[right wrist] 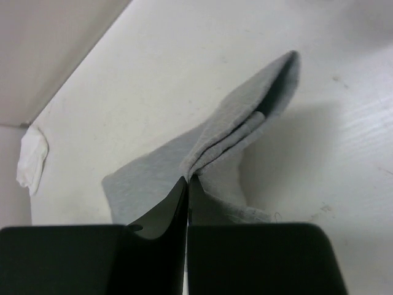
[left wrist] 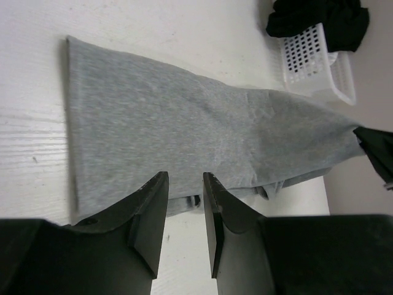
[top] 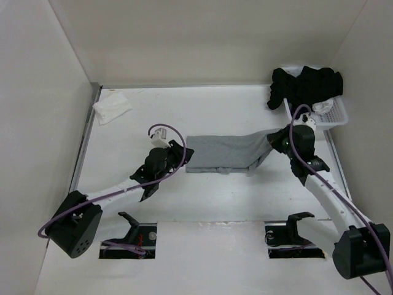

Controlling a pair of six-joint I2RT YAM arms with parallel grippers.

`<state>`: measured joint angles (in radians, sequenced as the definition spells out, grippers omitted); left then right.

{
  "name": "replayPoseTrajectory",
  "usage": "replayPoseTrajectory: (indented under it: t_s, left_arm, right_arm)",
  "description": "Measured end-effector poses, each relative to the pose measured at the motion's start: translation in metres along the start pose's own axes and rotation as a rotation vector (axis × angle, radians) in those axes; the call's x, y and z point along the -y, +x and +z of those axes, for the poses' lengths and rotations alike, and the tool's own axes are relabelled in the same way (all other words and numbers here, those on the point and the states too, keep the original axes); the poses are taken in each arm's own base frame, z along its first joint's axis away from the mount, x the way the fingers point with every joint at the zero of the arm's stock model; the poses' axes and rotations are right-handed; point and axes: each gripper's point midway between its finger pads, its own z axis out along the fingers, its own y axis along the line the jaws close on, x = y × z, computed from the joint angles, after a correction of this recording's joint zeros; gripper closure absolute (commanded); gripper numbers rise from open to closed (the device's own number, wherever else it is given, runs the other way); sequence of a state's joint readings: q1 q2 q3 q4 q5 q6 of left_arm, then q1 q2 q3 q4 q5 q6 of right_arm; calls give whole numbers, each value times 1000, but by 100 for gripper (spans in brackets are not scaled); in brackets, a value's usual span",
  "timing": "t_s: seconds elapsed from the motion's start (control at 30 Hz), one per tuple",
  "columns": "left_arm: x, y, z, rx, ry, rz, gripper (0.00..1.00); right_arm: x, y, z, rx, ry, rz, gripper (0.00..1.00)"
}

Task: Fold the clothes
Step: Fold the tank top

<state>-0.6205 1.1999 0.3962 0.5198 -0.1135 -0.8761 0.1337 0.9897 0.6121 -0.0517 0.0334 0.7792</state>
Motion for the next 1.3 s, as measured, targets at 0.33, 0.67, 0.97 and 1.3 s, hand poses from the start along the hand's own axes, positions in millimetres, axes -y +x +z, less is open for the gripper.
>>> replayPoseTrajectory:
  t_s: [0.33, 0.67, 0.97, 1.3]
  left_arm:
    - [21, -24, -32, 79, 103, -39, 70]
    - [-14, -51, -59, 179, 49, -90, 68]
    - [-32, -46, -54, 154, -8, -110, 67]
    - [-2, 34, 0, -92, 11, -38, 69]
  right_arm:
    - [-129, 61, -14, -139, -111, -384, 100]
    - [-165, 205, 26, -369, -49, -676, 74]
    - [-177, 253, 8, -439, -114, -731, 68]
    - [-144, 168, 67, -374, -170, -404, 99]
